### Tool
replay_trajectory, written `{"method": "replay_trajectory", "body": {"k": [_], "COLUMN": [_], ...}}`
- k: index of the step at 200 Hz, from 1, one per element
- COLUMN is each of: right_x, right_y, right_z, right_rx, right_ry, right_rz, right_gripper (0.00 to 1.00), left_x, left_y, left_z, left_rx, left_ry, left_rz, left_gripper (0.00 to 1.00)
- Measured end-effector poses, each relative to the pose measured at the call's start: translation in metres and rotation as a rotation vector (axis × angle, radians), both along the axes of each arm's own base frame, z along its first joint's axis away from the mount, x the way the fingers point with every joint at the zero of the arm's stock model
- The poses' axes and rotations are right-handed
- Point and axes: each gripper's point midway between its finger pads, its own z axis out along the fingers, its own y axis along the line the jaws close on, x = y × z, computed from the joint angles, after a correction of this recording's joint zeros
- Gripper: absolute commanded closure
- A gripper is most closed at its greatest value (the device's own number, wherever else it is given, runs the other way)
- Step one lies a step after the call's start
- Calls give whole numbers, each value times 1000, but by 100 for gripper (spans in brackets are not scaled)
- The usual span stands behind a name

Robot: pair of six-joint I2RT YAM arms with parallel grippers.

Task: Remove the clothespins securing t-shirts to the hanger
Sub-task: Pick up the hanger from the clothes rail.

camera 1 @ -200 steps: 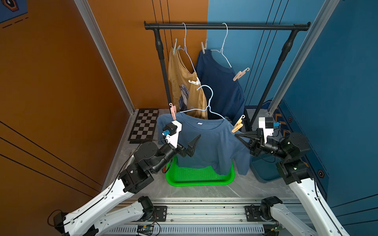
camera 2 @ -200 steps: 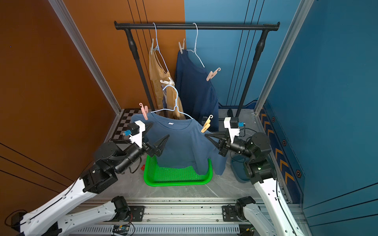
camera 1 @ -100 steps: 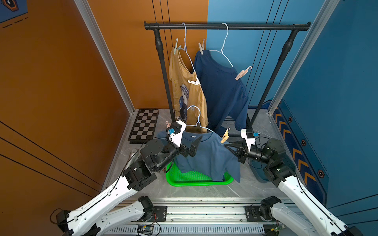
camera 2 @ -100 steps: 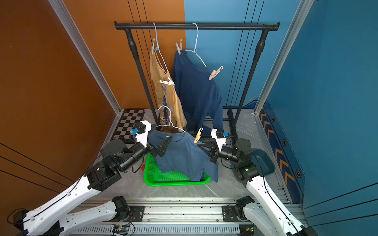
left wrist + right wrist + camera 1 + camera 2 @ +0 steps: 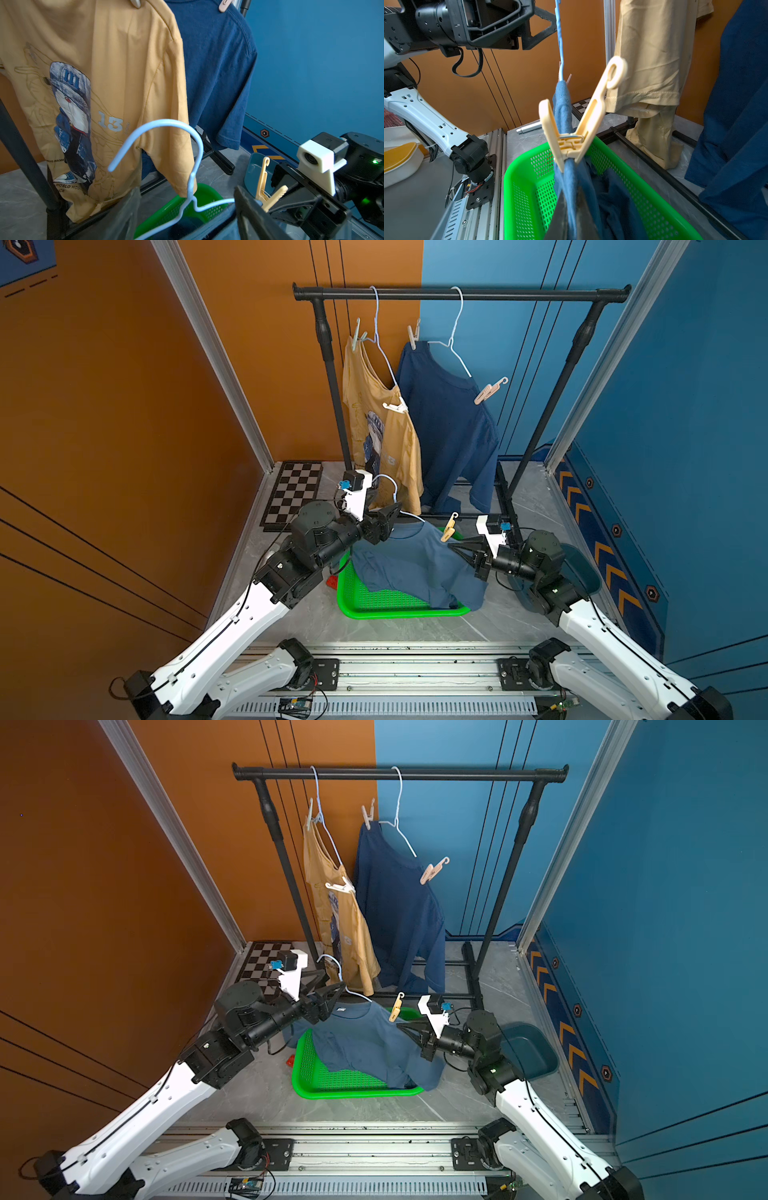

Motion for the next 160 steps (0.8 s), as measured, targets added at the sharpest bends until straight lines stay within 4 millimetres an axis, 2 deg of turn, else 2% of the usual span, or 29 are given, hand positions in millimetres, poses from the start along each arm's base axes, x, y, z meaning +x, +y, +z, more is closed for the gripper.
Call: {"method": "replay_trajectory", "body": {"k": [29,57,87,103,160], "right_x": [4,5,7,9,10], "right_y": [1,2,2,3,4], "right_z": [-7,-11,-14,-14,-16], "right_rx": [-21,-35,-45,-48,-66], "right_ry": [-2,-8,-11,-6,-17], "right_rz": [-2,-1,1,1,4], "right_gripper": [100,100,100,100,99], "left_x": [7,15,21,23,26], "left_y": [-4,-8,-12,-12,-9], "left_z": [-11,-22,-33,-34,-31], "left_rx": [1,18,27,18,11], "left_ry": [42,72,105,116,100], "left_rz": [0,1,2,5,16], "left_gripper": [54,58,69,78,99]}}
